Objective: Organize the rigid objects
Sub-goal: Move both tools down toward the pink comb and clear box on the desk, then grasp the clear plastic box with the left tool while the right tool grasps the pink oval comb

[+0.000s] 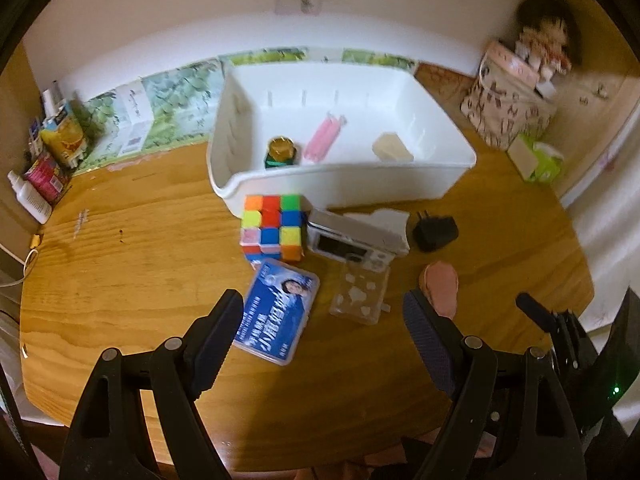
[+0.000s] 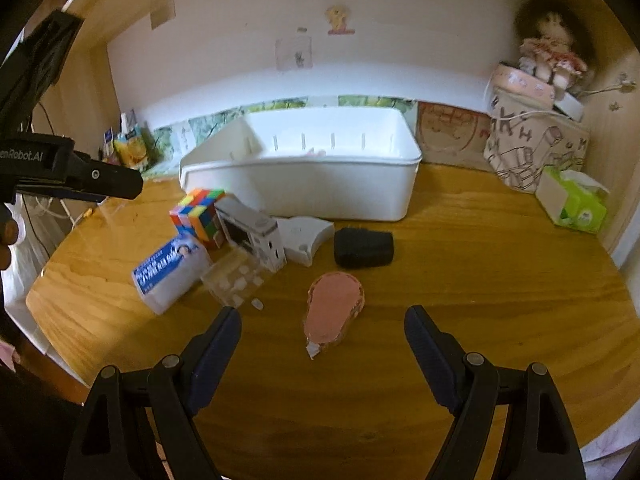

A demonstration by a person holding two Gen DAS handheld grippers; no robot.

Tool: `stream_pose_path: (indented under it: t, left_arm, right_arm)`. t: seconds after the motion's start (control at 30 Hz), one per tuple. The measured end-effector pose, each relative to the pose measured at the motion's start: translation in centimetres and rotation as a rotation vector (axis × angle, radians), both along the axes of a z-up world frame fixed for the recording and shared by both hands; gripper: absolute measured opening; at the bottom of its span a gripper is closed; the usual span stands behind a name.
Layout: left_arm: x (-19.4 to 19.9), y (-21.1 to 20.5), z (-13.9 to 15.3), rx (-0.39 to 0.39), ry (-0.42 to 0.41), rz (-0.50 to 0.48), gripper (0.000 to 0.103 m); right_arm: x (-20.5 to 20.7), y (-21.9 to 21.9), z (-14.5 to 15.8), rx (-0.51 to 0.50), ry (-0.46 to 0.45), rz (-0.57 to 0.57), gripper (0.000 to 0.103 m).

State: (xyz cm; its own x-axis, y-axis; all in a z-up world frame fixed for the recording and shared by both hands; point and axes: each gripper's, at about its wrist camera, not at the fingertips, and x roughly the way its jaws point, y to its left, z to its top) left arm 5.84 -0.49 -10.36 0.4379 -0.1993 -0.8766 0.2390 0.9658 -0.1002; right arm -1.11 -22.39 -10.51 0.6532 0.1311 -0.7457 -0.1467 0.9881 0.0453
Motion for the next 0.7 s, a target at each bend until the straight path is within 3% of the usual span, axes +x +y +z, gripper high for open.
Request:
stream_pose_path:
  t: [0.4, 0.7]
  left_arm:
    - [2.3, -4.0, -3.5, 0.124, 0.145, -0.023, 0.084]
    - [4.0, -6.2, -6.9, 0.198, 0.263, -0.044, 0.084]
  right_arm:
    - [3.6, -0.9, -2.5, -0.012, 0.11, 0.082, 0.084]
    - [5.4, -1.3, -3.7, 0.0, 0.141, 0.149, 0.084]
